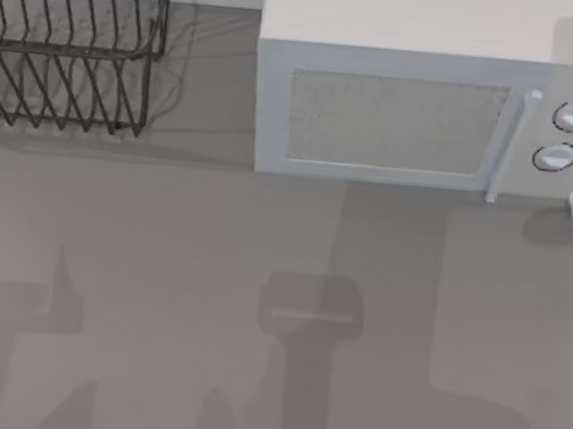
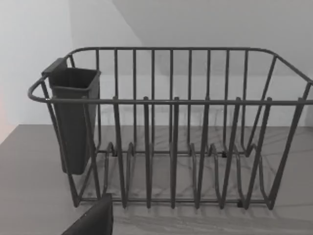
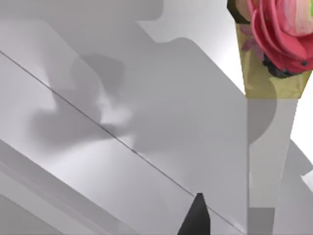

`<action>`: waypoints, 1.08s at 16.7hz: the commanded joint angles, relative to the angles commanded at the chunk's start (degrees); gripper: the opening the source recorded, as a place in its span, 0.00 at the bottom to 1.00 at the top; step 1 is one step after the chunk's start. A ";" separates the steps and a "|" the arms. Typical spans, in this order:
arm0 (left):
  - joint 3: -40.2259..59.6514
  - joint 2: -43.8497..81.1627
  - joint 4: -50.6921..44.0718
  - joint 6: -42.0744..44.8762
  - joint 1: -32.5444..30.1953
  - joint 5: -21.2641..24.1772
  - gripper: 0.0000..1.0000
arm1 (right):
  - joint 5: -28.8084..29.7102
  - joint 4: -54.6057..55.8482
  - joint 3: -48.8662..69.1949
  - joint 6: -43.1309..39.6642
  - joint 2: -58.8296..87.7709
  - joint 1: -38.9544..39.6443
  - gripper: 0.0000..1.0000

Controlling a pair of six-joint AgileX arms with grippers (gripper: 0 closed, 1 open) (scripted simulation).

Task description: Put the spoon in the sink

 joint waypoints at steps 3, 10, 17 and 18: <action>0.00 0.00 0.00 0.00 0.00 0.00 1.00 | -0.07 5.47 -8.10 0.00 -2.47 -0.04 0.00; 0.00 0.00 0.00 0.00 0.00 0.00 1.00 | -0.10 7.72 -10.73 -0.04 -3.44 -0.01 0.08; 0.00 0.00 0.00 0.00 0.00 0.00 1.00 | -0.10 7.72 -10.73 -0.04 -3.44 -0.01 0.60; 0.00 0.00 0.00 0.00 0.00 0.00 1.00 | -0.10 7.72 -10.73 -0.04 -3.44 -0.01 0.68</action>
